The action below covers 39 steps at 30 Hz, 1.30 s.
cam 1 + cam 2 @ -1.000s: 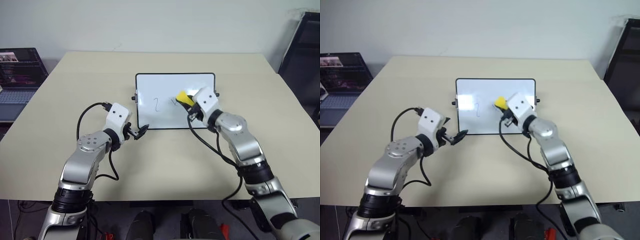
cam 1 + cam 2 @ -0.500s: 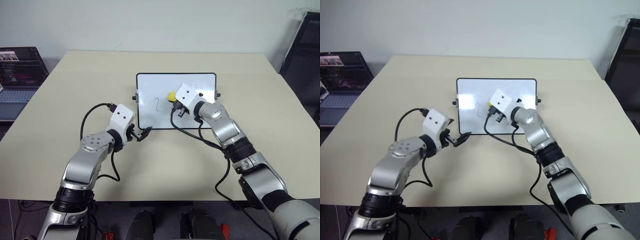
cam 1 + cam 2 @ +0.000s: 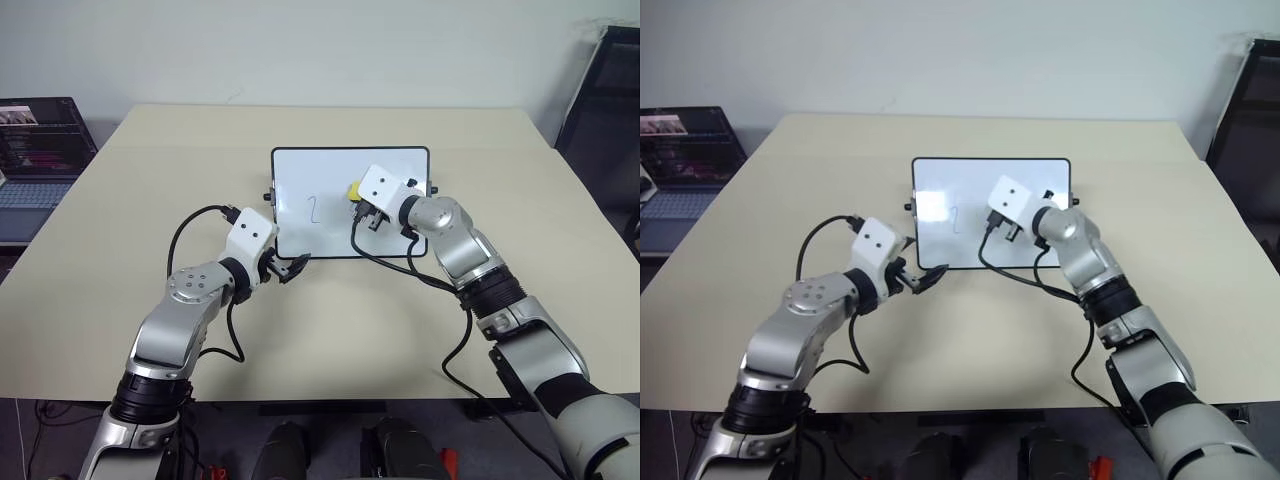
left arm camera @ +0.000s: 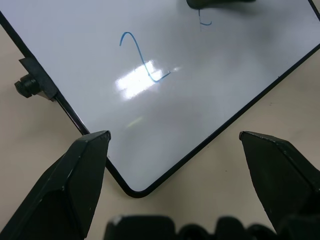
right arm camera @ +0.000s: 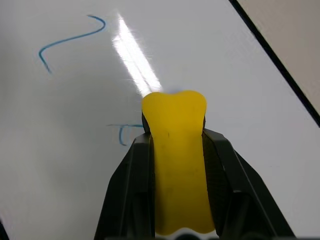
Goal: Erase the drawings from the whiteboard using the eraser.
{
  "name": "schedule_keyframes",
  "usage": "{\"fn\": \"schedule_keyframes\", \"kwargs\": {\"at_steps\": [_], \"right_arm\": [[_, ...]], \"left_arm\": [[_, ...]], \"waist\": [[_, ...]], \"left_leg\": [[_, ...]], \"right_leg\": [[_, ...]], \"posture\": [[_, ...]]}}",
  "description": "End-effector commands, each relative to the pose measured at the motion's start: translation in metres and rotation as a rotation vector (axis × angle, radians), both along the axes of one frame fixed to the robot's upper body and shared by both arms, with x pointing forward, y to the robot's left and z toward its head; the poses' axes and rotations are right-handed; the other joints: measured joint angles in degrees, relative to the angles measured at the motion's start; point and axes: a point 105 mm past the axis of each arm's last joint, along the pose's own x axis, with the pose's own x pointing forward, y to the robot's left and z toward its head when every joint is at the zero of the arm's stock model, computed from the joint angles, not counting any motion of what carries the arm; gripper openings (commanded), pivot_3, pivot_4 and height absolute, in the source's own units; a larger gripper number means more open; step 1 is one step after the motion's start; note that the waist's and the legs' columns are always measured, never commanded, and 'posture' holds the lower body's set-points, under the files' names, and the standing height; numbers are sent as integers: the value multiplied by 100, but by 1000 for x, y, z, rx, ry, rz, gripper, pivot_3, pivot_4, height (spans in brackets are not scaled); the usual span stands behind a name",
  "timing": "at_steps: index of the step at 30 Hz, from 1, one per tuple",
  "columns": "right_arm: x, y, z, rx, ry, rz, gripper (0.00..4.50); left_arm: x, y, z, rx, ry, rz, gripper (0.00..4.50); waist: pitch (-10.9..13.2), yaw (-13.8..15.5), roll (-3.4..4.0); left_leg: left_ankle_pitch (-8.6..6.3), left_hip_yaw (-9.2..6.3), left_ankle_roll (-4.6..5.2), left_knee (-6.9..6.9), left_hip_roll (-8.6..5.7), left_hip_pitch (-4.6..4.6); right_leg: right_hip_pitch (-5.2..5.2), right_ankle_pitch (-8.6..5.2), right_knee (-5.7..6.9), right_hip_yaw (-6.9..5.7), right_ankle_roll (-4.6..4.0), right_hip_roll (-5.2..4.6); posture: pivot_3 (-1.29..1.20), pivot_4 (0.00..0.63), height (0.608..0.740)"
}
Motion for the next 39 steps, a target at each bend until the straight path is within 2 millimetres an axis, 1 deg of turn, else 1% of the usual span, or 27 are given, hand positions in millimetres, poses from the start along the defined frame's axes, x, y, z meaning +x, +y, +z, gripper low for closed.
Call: {"fn": "schedule_keyframes", "kwargs": {"at_steps": [1, 3, 5, 6, 7, 9, 10, 12, 14, 16, 18, 23, 26, 27, 29, 31, 34, 37, 39], "right_arm": [[-8, -9, -16, -41, 76, 18, 976], [-22, -7, -34, -103, 152, 84, 976], [-29, -7, -41, -133, 178, 108, 976], [-28, -8, -40, -136, 168, 98, 976], [-26, -9, -38, -140, 147, 84, 976], [-16, -10, -25, -124, 72, 40, 976], [-11, -10, -15, -114, 22, 23, 976], [-7, -7, -3, -95, -31, 15, 976], [-6, -2, 5, -77, -58, 21, 976], [-5, 2, 8, -66, -69, 26, 976], [-6, 4, 4, -69, -49, 37, 976], [-19, 5, -18, -140, 49, 106, 976], [-24, 5, -23, -161, 78, 128, 976], [-24, 6, -22, -161, 73, 128, 976], [-19, 8, -12, -141, 23, 107, 976], [-10, 8, 7, -91, -71, 54, 976], [-2, 6, 23, -49, -150, 9, 976], [2, 5, 27, -28, -171, -11, 976], [3, 5, 23, -23, -150, -11, 976]], "left_arm": [[0, -4, 10, -6, -44, -21, 4500], [0, -4, 8, -9, -41, -22, 4500], [0, -5, 7, -10, -39, -23, 4500], [0, -5, 7, -11, -39, -24, 4500], [0, -6, 7, -11, -38, -25, 4500], [0, -6, 7, -11, -37, -28, 4500], [0, -6, 6, -12, -36, -29, 4500], [-1, -6, 6, -12, -35, -30, 4500], [-1, -6, 5, -12, -33, -31, 4500], [-1, -7, 4, -13, -32, -33, 4500], [-2, -7, 4, -14, -30, -34, 4500], [-3, -7, 2, -16, -29, -34, 4500], [-3, -7, 3, -17, -29, -34, 4500], [-3, -7, 3, -17, -29, -35, 4500], [-3, -8, 3, -18, -30, -35, 4500], [-2, -8, 4, -18, -30, -37, 4500], [-2, -9, 5, -17, -31, -39, 4500], [-2, -9, 5, -17, -31, -41, 4500], [-2, -10, 5, -17, -31, -42, 4500]], "waist": [[0, 2, 0], [0, 6, 0], [0, 6, 0], [0, 4, 0], [0, -4, 0], [0, -12, 0], [0, -13, 0], [0, -13, 0], [0, -8, 0], [0, -7, 0], [0, -5, 0], [0, -2, 0], [0, -3, 0], [0, -7, 0], [0, -9, 0], [0, -14, 0], [1, -8, 0], [1, -5, 0], [1, -4, 0]], "left_leg": [[0, -1, 0, -1, 0, -1], [-1, -3, 0, -2, 0, 0], [-1, -3, 0, 0, 0, 1], [-1, -3, 0, 1, -1, 1], [0, -3, 0, 4, -1, 3], [1, 2, 0, 5, 0, 7], [2, 1, 0, 5, 2, 9], [6, 1, -3, 5, 3, 10], [8, -1, -4, 6, 3, 8], [8, -1, -4, 4, 1, 6], [7, -1, -4, -1, 1, 2], [5, -2, -5, -7, 2, -1], [5, -3, -4, -6, 1, 0], [5, -3, -4, -6, 1, 1], [6, -2, -4, -6, 2, 2], [6, -3, -4, -5, 2, 2], [6, -3, -5, -5, 2, 1], [6, -3, -5, -7, 0, -3], [5, -4, -5, -9, 0, -5]], "right_leg": [[1, 0, -2, 0, 0, 0], [3, 0, -5, 0, 0, -1], [5, 0, -5, 0, 0, -1], [6, 0, -4, -1, 0, -1], [6, 0, 0, -1, 1, -1], [6, 0, 2, -2, 1, 0], [7, 0, 2, -2, 1, 1], [6, 1, 3, -1, -1, 3], [6, 1, 3, -1, -1, 3], [5, 1, 1, 0, -1, 2], [3, 1, -1, 0, -2, 1], [1, 1, -9, 0, -2, 0], [3, 1, -9, -1, -2, 0], [3, 1, -8, -1, -2, 0], [2, 1, -6, -1, -2, 0], [2, 1, -5, -1, -2, 1], [-1, 1, -3, 0, -2, 1], [-2, 1, -8, 0, -2, -1], [-2, 1, -14, 1, -3, -1]], "posture": [[0, 150, 740], [0, 150, 740], [0, 150, 740], [0, 150, 740], [0, 150, 740], [0, 150, 740], [0, 150, 740], [0, 150, 740], [0, 150, 740], [0, 150, 740], [0, 150, 740], [0, 150, 740], [0, 150, 740], [0, 150, 740], [0, 150, 740], [0, 150, 740], [0, 150, 740], [0, 150, 740], [0, 150, 740]]}}
